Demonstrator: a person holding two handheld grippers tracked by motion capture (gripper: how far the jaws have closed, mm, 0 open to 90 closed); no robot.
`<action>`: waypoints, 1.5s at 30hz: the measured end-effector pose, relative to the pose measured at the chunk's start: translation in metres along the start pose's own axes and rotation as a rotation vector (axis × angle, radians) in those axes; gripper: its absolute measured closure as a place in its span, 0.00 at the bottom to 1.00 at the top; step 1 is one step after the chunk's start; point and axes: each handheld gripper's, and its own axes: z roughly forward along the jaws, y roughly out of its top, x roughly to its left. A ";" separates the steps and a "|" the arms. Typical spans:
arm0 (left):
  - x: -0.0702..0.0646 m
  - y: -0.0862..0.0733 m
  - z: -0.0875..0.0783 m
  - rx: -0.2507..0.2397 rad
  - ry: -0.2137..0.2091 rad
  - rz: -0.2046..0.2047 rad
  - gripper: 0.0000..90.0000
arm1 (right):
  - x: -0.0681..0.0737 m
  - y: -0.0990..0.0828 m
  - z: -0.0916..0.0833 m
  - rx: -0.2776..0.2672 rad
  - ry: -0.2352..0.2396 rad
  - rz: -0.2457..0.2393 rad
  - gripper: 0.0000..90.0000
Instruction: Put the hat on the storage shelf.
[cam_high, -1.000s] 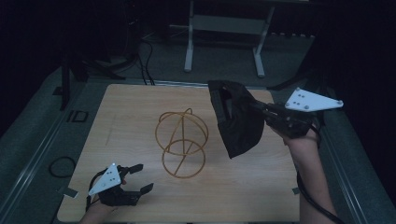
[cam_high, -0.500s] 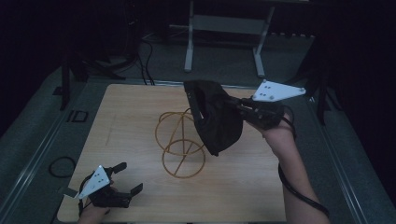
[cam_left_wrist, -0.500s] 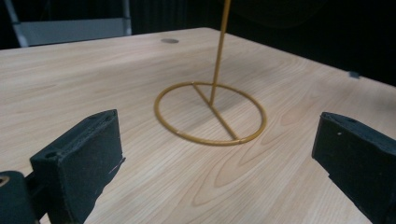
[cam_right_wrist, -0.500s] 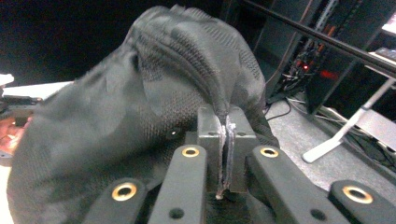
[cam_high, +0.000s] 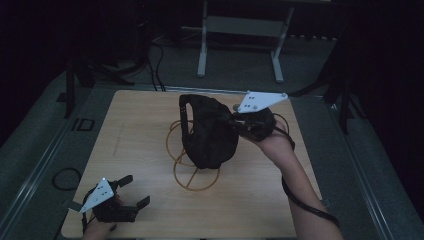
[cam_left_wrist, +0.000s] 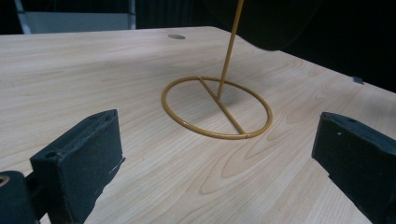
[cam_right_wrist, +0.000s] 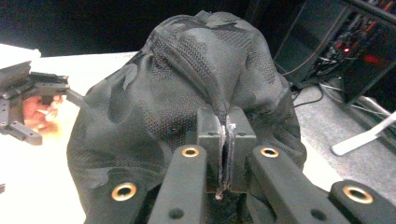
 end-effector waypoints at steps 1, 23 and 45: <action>0.000 0.000 0.000 -0.002 -0.001 0.000 0.03 | 0.001 0.000 0.003 0.004 0.006 0.000 0.97; 0.003 -0.002 0.001 -0.006 0.012 0.009 0.02 | 0.015 -0.013 0.046 0.043 0.076 0.018 0.82; 0.000 -0.005 0.001 -0.008 0.011 -0.009 0.03 | 0.007 -0.015 0.035 0.025 0.072 0.074 0.42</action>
